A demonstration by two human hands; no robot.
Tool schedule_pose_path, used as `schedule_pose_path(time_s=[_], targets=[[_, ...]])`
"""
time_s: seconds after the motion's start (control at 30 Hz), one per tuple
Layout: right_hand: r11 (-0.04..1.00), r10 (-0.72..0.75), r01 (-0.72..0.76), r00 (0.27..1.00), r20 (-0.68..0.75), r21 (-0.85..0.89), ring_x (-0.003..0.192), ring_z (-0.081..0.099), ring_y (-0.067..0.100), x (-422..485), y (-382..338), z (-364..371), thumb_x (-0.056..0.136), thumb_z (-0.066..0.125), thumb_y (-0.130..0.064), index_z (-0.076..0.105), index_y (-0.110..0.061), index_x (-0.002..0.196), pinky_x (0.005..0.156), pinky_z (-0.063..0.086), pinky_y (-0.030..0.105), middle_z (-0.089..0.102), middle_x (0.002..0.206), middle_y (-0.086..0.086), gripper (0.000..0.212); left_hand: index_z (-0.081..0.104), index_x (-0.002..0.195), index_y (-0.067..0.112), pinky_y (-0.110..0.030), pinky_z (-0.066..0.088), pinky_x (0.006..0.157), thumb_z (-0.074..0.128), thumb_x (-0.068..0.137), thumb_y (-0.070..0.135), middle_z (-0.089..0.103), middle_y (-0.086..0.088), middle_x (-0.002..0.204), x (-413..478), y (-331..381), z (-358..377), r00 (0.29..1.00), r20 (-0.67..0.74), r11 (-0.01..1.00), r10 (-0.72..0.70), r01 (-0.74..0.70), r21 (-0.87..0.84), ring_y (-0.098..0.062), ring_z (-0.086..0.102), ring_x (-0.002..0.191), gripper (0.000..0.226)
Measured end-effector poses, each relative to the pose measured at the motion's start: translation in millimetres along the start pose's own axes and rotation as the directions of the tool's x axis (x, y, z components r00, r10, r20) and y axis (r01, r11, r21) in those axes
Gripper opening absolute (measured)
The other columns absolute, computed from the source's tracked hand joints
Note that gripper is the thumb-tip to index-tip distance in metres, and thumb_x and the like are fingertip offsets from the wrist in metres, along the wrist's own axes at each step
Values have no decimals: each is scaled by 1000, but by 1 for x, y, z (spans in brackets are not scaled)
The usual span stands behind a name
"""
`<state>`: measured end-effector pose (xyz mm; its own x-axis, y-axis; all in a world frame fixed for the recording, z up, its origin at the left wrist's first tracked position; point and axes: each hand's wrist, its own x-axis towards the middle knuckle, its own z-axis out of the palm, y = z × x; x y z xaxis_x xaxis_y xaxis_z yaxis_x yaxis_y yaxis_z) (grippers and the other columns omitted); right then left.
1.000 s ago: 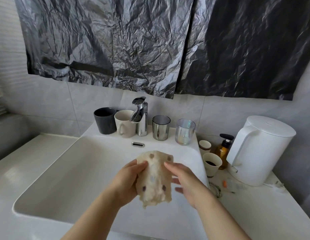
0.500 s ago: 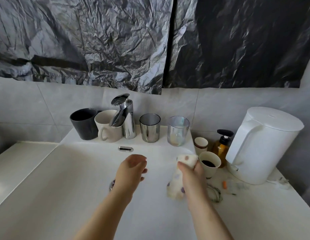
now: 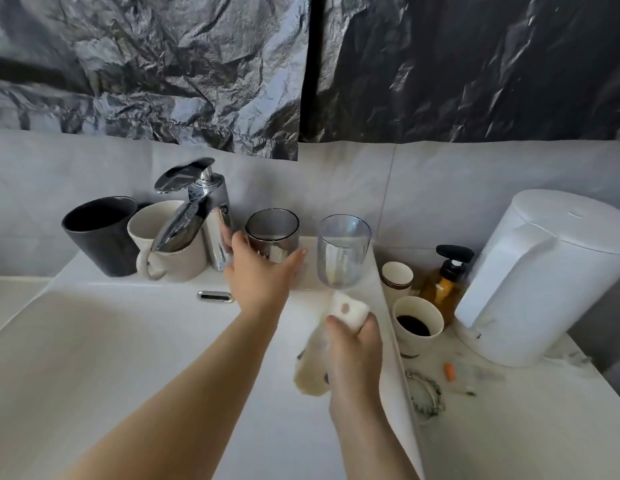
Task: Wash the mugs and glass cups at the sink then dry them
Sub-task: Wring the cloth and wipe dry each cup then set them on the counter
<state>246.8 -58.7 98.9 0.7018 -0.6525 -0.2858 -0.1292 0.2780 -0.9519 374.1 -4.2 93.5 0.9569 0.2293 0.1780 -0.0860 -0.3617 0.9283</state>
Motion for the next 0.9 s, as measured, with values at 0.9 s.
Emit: schedule_pose_path(time_s=[0.9], targets=[[997,68,-66,994,79,-28,78,61,28,-9,18,18,84,60,-10,58,-16,84,63,48,30,63,87,8,6,50,100,22,-27,50,63,62,55,69,59,5,82,-36,-43,-149,635,601,748,-486,-54,662,-15,60,72,66]])
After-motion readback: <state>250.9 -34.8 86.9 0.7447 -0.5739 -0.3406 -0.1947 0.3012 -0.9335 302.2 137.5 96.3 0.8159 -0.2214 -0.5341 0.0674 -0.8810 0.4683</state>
